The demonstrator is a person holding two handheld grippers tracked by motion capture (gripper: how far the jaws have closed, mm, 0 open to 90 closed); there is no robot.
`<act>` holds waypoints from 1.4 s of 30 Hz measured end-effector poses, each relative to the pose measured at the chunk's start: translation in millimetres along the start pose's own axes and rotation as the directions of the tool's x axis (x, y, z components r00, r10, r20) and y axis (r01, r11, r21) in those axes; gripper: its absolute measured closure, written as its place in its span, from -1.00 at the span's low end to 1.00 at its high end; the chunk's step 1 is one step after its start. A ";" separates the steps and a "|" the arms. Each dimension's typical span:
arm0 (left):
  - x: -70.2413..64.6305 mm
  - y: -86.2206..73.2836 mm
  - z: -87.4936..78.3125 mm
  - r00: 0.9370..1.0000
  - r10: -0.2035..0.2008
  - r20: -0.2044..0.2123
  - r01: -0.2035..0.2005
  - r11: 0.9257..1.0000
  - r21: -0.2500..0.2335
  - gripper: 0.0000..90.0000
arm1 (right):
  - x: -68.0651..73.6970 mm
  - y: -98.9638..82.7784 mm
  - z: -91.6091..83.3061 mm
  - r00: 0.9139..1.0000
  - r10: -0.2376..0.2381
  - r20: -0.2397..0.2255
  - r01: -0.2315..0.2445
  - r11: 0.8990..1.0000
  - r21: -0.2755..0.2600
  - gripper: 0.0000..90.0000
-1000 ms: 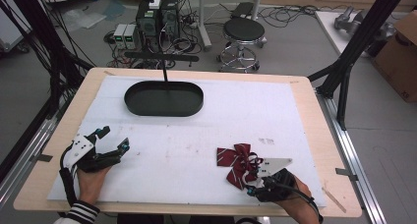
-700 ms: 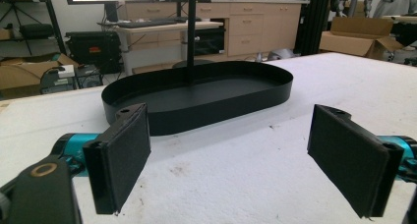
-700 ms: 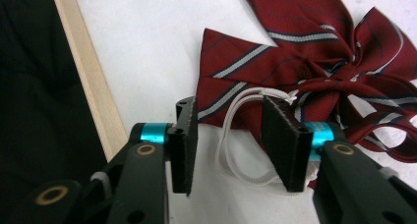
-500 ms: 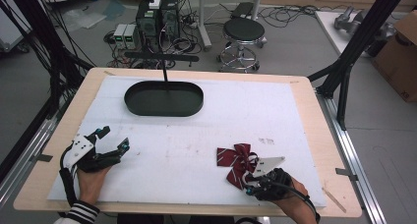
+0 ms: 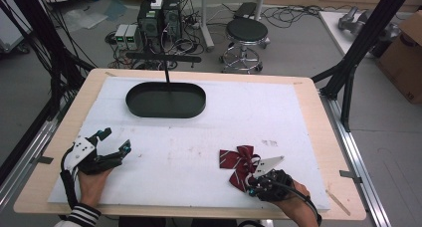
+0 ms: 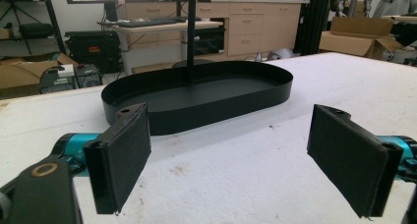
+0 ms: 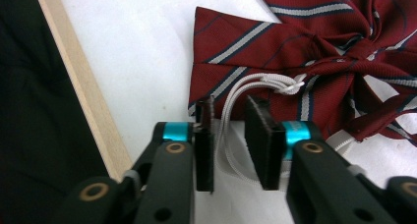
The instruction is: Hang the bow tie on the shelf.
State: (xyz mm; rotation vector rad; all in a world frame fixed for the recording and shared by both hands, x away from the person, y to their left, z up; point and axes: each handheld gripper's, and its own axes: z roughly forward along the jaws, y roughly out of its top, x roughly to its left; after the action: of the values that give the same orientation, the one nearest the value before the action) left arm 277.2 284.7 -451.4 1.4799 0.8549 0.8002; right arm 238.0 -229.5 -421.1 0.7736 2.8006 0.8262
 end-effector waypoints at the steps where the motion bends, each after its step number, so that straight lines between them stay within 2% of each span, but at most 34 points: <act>1: 0.0 0.0 0.0 1.000 0.000 0.000 0.000 1.000 0.000 -0.63 | -0.4 0.0 0.3 1.000 0.000 -0.002 0.000 1.000 0.001 0.79; 5: 0.1 0.0 0.0 1.000 -0.001 0.000 0.001 1.000 0.000 -0.63 | -0.9 0.6 0.9 1.000 0.002 -0.006 -0.002 1.000 0.009 0.91; 15: 0.1 0.1 -0.1 1.000 0.001 0.000 -0.001 1.000 0.001 -0.63 | -1.7 0.3 -0.9 1.000 0.012 0.000 -0.012 1.000 -0.004 0.92; 21: 0.1 -0.1 0.0 1.000 -0.002 0.001 0.002 1.000 -0.002 -0.63 | -3.4 0.9 -4.3 1.000 0.025 -0.006 -0.025 0.999 -0.043 0.93; 23: 0.1 0.0 -0.1 1.000 -0.001 0.000 0.001 1.000 -0.002 -0.63 | -3.2 1.9 -6.9 1.000 0.030 0.009 -0.029 0.997 -0.075 0.94; 24: 0.1 0.0 -0.1 1.000 -0.001 0.000 0.001 1.000 -0.002 -0.63 | -3.2 1.9 -6.9 1.000 0.030 0.009 -0.029 0.997 -0.075 0.94; 25: 0.1 0.0 -0.1 1.000 -0.001 -0.001 0.001 1.000 -0.001 -0.63 | -3.3 3.3 -10.7 0.999 0.038 0.009 -0.037 0.992 -0.119 0.94; 27: 0.2 0.0 -0.1 1.000 -0.001 -0.001 0.001 1.000 -0.002 -0.63 | -3.9 4.6 -14.5 0.999 0.036 0.011 -0.033 0.987 -0.157 0.94; 28: 0.1 -0.1 -0.1 1.000 -0.002 -0.002 0.002 1.000 -0.002 -0.63 | -3.9 4.6 -14.5 0.999 0.036 0.011 -0.033 0.987 -0.157 0.94; 29: 0.1 -0.1 -0.1 1.000 -0.002 -0.002 0.002 1.000 -0.002 -0.63 | -4.3 6.4 -17.1 0.999 0.039 0.008 -0.037 0.982 -0.188 0.94; 30: 0.1 -0.1 -0.1 1.000 -0.002 -0.002 0.002 1.000 -0.002 -0.63 | -4.3 6.4 -17.1 0.999 0.039 0.008 -0.037 0.982 -0.188 0.94; 31: 0.1 -0.1 -0.2 1.000 -0.002 -0.002 0.002 1.000 -0.002 -0.63 | -5.1 8.5 -18.6 0.999 0.040 0.008 -0.038 0.975 -0.218 0.94; 33: 0.1 -0.1 -0.1 1.000 -0.002 -0.002 0.002 1.000 -0.002 -0.63 | -4.8 9.6 -19.5 0.999 0.041 0.012 -0.037 0.972 -0.232 0.94; 34: 0.1 -0.1 -0.1 1.000 -0.003 -0.002 0.003 1.000 -0.002 -0.63 | -5.0 12.6 -21.1 0.999 0.037 0.018 -0.031 0.965 -0.262 0.94; 35: 0.1 -0.1 -0.1 1.000 -0.003 -0.002 0.003 1.000 -0.002 -0.63 | -5.0 12.6 -21.1 0.999 0.037 0.018 -0.031 0.965 -0.262 0.94; 37: 0.1 -0.1 -0.1 1.000 -0.003 -0.002 0.003 1.000 -0.002 -0.63 | -5.6 19.1 -24.7 0.999 0.032 0.040 -0.018 0.949 -0.315 0.94; 38: 0.1 -0.1 -0.1 1.000 -0.002 -0.002 0.002 1.000 -0.002 -0.63 | -5.6 19.1 -24.7 0.999 0.032 0.040 -0.018 0.949 -0.315 0.94; 39: 0.1 -0.1 -0.1 1.000 0.000 -0.002 0.000 1.000 -0.001 -0.63 | -5.7 24.2 -28.0 0.998 0.035 0.044 -0.017 0.932 -0.362 0.94; 40: 0.0 -0.1 -0.2 1.000 -0.001 -0.003 0.001 1.000 -0.001 -0.63 | -5.9 27.0 -29.7 0.998 0.035 0.051 -0.013 0.922 -0.386 0.94; 41: 0.0 -0.1 -0.2 1.000 -0.001 -0.003 0.001 1.000 -0.001 -0.63 | -5.9 27.0 -29.7 0.998 0.035 0.051 -0.013 0.922 -0.386 0.94; 42: 0.0 0.0 -0.1 1.000 -0.001 -0.002 0.001 1.000 -0.002 -0.63 | -6.3 33.1 -32.6 0.998 0.035 0.061 -0.005 0.902 -0.431 0.94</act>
State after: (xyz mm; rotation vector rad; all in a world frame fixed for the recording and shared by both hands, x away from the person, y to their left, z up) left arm 277.1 284.7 -451.5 1.4772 0.8565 0.8018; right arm 249.8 -224.4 -376.0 0.7340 2.4136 1.3338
